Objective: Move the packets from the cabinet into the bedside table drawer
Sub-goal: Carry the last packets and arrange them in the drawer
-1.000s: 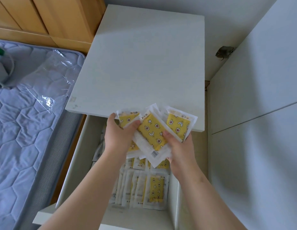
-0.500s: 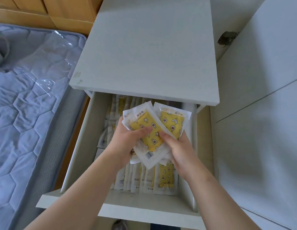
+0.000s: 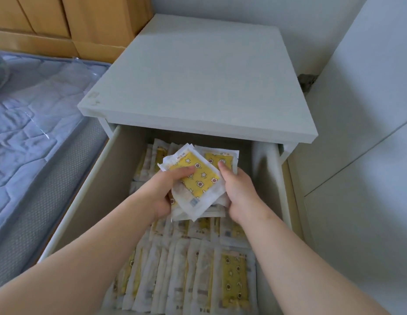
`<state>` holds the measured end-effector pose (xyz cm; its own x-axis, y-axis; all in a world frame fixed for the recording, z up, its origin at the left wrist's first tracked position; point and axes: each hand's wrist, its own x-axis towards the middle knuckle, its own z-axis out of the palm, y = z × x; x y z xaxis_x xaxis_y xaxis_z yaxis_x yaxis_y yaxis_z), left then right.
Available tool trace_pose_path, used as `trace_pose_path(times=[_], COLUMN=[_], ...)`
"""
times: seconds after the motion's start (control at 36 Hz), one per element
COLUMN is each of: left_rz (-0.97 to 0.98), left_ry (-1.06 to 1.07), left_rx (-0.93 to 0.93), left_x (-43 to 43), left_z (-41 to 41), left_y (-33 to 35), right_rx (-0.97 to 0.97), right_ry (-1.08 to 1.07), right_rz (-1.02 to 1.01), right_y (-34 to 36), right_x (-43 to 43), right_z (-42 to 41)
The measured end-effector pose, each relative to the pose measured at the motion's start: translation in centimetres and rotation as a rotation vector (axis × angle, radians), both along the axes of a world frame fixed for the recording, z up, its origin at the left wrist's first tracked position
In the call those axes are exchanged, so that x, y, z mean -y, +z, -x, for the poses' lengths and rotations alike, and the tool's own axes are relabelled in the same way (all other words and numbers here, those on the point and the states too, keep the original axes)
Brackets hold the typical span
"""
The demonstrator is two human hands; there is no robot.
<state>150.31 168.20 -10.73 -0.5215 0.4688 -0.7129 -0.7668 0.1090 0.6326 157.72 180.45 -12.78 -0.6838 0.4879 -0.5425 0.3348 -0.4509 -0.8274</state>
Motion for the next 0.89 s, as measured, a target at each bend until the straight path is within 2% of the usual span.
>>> trace_pose_path(times=[0.17,0.28,0.47,0.61,0.75,0.89], left_rz=[-0.089,-0.118,-0.093,-0.141,-0.129,-0.160], left_ry=[-0.060,-0.063,-0.101,-0.014,0.003,-0.065], left_rx=[-0.078,-0.176,-0.361,-0.425,-0.423,-0.301], left_x=[-0.4,-0.5,-0.3,-0.5,0.0,0.7], left_z=[0.3,0.7,-0.6,-1.2,-1.1,0.3], left_y=[-1.0,-1.0,-1.5,-0.7,-0.4,-0.3], right_rx=[-0.002,-0.076,-0.069,-0.160,-0.150,-0.129], right_ry=[0.027,0.009,-0.030,-0.057,0.014,0.029], right_rz=[-0.009,-0.010,-0.016,-0.105,-0.165,-0.109], right_y=[-2.1,-2.1,-2.1,-1.1,-0.4,-0.6], right_x=[-1.0,-1.7,-1.3,-1.0,-0.3,-1.1], right_z=[0.6,1.1,-0.4,-1.1,-1.6,-1.2])
